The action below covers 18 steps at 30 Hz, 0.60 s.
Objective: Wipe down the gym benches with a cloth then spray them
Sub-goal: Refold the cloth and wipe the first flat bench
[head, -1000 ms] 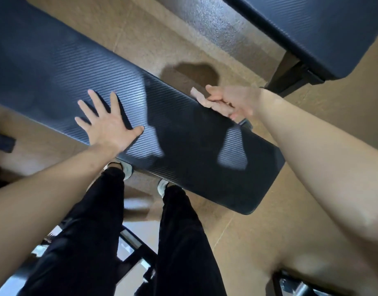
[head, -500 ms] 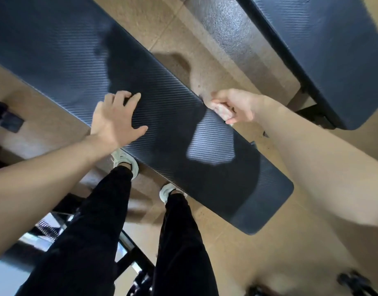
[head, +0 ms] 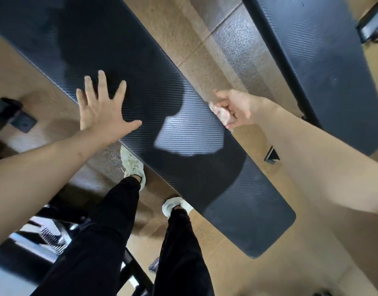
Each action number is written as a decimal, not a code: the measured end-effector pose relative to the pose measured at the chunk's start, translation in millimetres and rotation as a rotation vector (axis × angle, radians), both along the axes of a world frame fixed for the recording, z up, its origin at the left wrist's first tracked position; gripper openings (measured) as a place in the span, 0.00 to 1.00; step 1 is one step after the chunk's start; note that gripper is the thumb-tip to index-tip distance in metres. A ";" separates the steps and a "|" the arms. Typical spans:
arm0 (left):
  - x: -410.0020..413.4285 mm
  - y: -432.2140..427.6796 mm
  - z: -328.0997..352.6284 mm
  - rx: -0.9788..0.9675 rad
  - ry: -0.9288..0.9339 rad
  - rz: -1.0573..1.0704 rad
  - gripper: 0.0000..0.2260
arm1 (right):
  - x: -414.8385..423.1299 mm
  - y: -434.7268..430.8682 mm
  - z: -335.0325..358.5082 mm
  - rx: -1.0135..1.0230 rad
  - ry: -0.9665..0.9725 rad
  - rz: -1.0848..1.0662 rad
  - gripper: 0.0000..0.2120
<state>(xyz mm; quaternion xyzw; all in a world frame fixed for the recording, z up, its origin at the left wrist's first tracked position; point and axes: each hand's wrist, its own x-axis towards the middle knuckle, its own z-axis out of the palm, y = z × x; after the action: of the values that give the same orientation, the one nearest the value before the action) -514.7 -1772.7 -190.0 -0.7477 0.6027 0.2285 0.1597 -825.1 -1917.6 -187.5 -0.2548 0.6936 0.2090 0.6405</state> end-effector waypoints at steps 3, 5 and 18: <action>14.0 -3.5 -4.2 0.055 0.034 0.018 0.51 | 23.0 -19.2 -2.2 0.016 0.000 -0.001 0.21; 17.8 -2.7 -5.8 0.063 0.033 -0.005 0.52 | 40.1 -32.0 -1.8 0.012 -0.005 0.014 0.20; 32.1 -4.9 -6.4 0.113 0.045 -0.039 0.50 | 124.3 -95.8 -11.1 0.061 -0.123 0.039 0.33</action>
<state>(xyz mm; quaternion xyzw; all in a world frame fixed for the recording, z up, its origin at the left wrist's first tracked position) -482.7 -1777.6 -196.4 -0.7203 0.6066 0.2760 0.1925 -700.8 -2013.4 -198.6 -0.2609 0.6412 0.2265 0.6852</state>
